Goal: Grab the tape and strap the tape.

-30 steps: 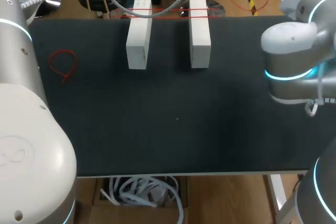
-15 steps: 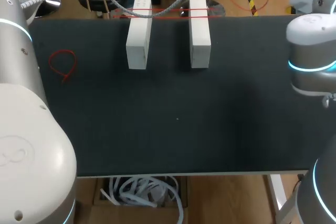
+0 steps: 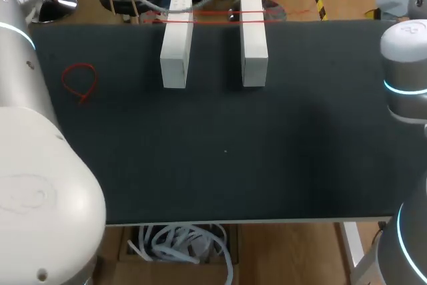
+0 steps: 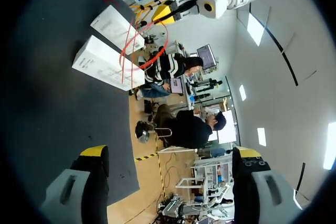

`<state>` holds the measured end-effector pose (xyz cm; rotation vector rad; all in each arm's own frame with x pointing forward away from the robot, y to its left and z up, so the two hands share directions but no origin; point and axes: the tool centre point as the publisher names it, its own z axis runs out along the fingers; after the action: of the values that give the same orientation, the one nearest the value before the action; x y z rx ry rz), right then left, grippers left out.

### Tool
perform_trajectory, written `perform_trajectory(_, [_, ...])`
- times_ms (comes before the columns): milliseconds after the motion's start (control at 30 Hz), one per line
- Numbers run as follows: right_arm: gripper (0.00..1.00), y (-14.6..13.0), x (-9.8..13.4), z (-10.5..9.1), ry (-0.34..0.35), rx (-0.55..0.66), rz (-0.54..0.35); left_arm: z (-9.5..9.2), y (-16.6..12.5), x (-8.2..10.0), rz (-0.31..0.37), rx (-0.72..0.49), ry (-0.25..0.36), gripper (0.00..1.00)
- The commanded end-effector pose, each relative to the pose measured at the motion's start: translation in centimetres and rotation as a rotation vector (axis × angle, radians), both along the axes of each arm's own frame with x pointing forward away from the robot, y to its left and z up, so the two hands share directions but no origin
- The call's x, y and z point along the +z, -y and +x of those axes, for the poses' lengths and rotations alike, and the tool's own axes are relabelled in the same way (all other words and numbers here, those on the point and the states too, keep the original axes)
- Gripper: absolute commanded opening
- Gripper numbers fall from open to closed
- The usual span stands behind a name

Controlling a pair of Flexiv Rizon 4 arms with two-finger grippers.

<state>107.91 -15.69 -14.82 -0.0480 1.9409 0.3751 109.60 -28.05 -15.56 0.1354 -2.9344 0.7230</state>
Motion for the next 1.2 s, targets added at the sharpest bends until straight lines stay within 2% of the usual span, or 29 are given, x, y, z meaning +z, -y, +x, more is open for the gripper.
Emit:
perform_trajectory(33, [1.00, 0.1, 0.1, -0.1, -0.004, 0.004, -0.002, -2.0, -9.7, 4.8, 0.157, 0.292, -0.058, 0.00])
perform_trajectory(100, [1.00, 0.1, 0.1, -0.1, -0.004, 0.004, -0.002, -2.7, -13.3, 5.5, 0.215, 0.361, -0.106, 0.00])
perform_trajectory(167, [1.00, 0.1, 0.1, -0.1, -0.004, 0.004, -0.002, -3.6, -16.8, 5.7, 0.263, 0.431, -0.191, 0.00])
perform_trajectory(233, [1.00, 0.1, 0.1, -0.1, -0.004, 0.004, -0.002, -4.3, -19.6, 5.3, 0.334, 0.471, -0.304, 0.00])
perform_trajectory(333, [1.00, 0.1, 0.1, -0.1, -0.004, 0.004, -0.002, -5.0, -23.6, 3.8, 0.374, 0.502, -0.436, 0.00])
perform_trajectory(400, [1.00, 0.1, 0.1, -0.1, -0.004, 0.004, -0.002, -5.3, -25.9, 2.6, 0.442, 0.500, -0.528, 0.00])
perform_trajectory(467, [1.00, 0.1, 0.1, -0.1, -0.004, 0.004, -0.002, -5.8, -26.4, 2.2, 0.463, 0.498, -0.594, 0.00])
perform_trajectory(500, [1.00, 0.1, 0.1, -0.1, -0.004, 0.004, -0.002, -5.9, -26.9, 1.8, 0.461, 0.498, -0.613, 0.00])
perform_trajectory(567, [1.00, 0.1, 0.1, -0.1, -0.004, 0.004, -0.002, -6.1, -28.2, 0.8, 0.414, 0.504, -0.648, 0.00])
perform_trajectory(633, [1.00, 0.1, 0.1, -0.1, -0.004, 0.004, -0.002, -6.2, -29.2, -0.2, 0.414, 0.477, -0.710, 0.00])
perform_trajectory(833, [1.00, 0.1, 0.1, -0.1, -0.004, 0.004, -0.002, -6.2, -32.3, -3.8, 0.311, 0.471, -0.784, 0.00])
perform_trajectory(900, [1.00, 0.1, 0.1, -0.1, -0.004, 0.004, -0.002, -6.3, -33.2, -4.8, 0.281, 0.478, -0.797, 0.00])
perform_trajectory(933, [1.00, 0.1, 0.1, -0.1, -0.004, 0.004, -0.002, -6.2, -33.9, -5.5, 0.250, 0.485, -0.781, 0.00])
perform_trajectory(1033, [1.00, 0.1, 0.1, -0.1, -0.004, 0.004, -0.002, -6.0, -35.4, -6.7, 0.230, 0.493, -0.785, 0.00])
perform_trajectory(1067, [1.00, 0.1, 0.1, -0.1, -0.004, 0.004, -0.002, -6.0, -35.4, -6.7, 0.230, 0.493, -0.785, 0.60])
perform_trajectory(1100, [1.00, 0.1, 0.1, -0.1, -0.004, 0.004, -0.002, -6.0, -35.4, -6.7, 0.230, 0.493, -0.785, 0.88])
perform_trajectory(1133, [1.00, 0.1, 0.1, -0.1, -0.004, 0.004, -0.002, -6.0, -35.4, -6.7, 0.230, 0.493, -0.785, 1.00])
perform_trajectory(1200, [1.00, 0.1, 0.1, -0.1, -0.004, 0.004, -0.002, -6.0, -35.4, -6.7, 0.230, 0.493, -0.785, 1.00])
